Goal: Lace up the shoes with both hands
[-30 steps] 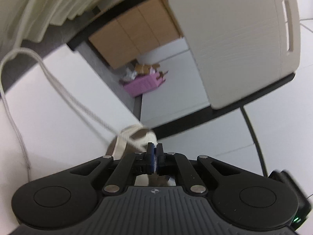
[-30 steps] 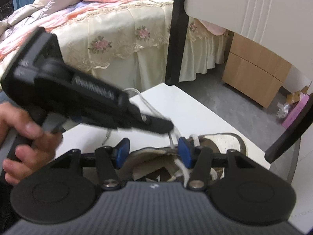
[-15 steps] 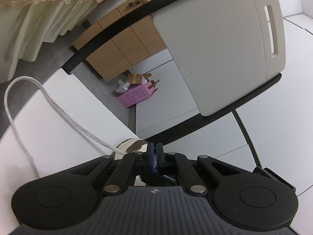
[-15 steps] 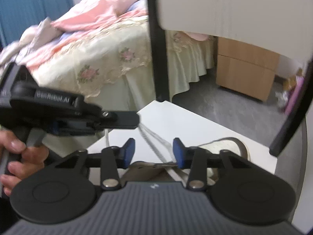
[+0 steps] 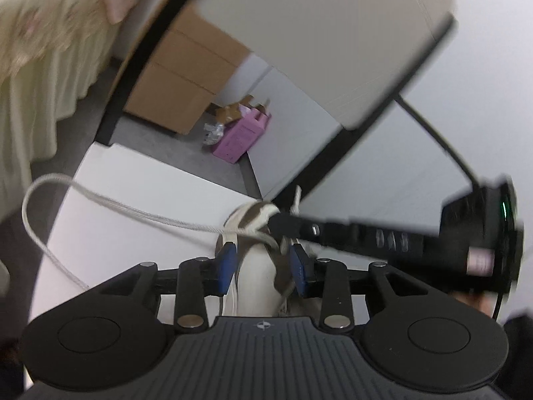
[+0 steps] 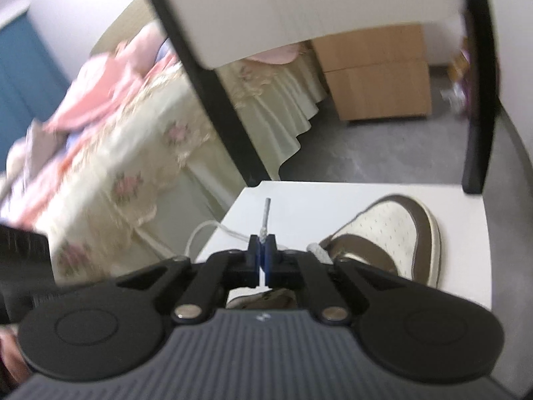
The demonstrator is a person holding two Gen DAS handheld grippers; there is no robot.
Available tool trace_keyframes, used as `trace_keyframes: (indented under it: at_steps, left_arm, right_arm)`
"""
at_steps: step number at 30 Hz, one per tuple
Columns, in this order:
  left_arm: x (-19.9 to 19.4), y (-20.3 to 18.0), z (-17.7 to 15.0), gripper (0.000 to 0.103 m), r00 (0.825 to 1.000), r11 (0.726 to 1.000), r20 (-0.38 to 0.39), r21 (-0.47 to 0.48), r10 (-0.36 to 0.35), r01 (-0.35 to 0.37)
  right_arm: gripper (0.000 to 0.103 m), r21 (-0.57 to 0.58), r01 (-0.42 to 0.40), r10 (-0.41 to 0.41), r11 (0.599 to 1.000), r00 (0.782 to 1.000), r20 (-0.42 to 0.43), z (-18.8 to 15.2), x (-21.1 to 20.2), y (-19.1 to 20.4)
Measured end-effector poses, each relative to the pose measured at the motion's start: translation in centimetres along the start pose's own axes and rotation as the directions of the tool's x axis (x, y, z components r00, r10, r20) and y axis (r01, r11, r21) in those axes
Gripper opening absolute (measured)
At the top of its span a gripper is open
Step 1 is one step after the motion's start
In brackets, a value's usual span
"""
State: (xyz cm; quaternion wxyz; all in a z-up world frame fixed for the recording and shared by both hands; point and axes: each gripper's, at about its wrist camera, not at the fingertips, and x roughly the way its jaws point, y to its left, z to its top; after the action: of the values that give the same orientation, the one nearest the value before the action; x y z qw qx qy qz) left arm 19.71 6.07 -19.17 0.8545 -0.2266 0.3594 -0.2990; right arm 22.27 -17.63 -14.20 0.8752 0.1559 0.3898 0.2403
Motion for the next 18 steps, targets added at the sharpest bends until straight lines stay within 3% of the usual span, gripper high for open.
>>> trace_keyframes:
  at_steps: [2,5,9,12,18]
  left_arm:
    - [-0.3,-0.7,-0.5,0.038,1.000,0.998,0.006,0.055,-0.029,0.029]
    - [0.2,-1.6,-1.3,0.038,1.000,0.991,-0.007,0.130,0.004,-0.003]
    - [1.8,-2.8,-2.4,0.038,0.997,0.982,-0.072,0.188,0.040,-0.026]
    - [1.6,-3.6,-2.9,0.038,0.997,0.971,-0.058,0.236,0.056,-0.041]
    - [1.0,-3.7,-3.0,0.038,0.997,0.975,-0.061,0.222,0.042,-0.027]
  right_arm:
    - [0.003,0.041,0.001,-0.001,0.999,1.000,0.010,-0.2,-0.3,-0.1]
    - [0.003,0.101,0.001,-0.004,0.995,1.000,0.025,-0.4,-0.8,-0.3]
    - [0.003,0.095,0.016,-0.022,0.995,0.998,0.055,-1.0,-1.2,0.5]
    - [0.003,0.111,0.033,-0.041,0.993,0.997,0.072,-0.9,-1.8,1.1]
    - [0.003,0.078,0.039,-0.051,0.996,0.985,0.167,-0.2,-3.4,2.9]
